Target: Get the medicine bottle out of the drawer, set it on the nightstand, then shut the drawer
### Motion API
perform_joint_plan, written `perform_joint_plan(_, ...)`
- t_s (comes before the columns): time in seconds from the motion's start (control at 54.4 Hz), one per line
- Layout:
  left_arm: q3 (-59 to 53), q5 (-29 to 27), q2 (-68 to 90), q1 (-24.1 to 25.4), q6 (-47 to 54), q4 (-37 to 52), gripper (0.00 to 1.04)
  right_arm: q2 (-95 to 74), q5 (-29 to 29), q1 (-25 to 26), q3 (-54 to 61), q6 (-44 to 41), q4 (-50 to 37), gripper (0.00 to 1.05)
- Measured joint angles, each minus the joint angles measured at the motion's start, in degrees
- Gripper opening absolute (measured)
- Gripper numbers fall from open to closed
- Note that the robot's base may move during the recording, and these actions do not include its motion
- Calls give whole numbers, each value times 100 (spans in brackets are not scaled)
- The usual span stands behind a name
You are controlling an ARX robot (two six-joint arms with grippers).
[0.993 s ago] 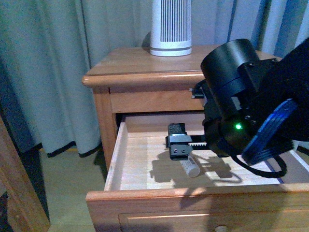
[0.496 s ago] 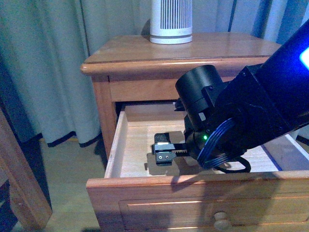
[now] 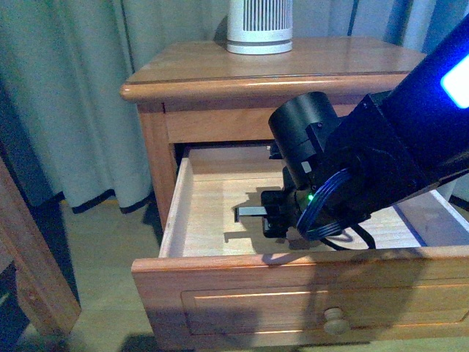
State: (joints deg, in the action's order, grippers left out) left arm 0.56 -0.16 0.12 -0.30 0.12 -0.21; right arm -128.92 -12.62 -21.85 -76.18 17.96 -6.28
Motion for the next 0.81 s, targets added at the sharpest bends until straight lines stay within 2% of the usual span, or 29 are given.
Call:
perform_joint_plan(0.239,0,2,0,0,0,0,98,483,-96,81,0,417,664,30)
perform_joint_plan(0.46,0,2,0,0,0,0,98,1851,-2,114,-22,1248,2105,30)
perform_joint_plan(0.607,0,2,0,0,0,0,98,2581,22,136,-299,1373,2664,30)
perform_joint_plan(0.736,0,2,0,0,0,0,98,2769,-203,490,-1128,1145,2708,30)
perform_joint_plan(0.809,0,0,0,0,0,0,98,2557,-304,859,-1773,894,2723,30)
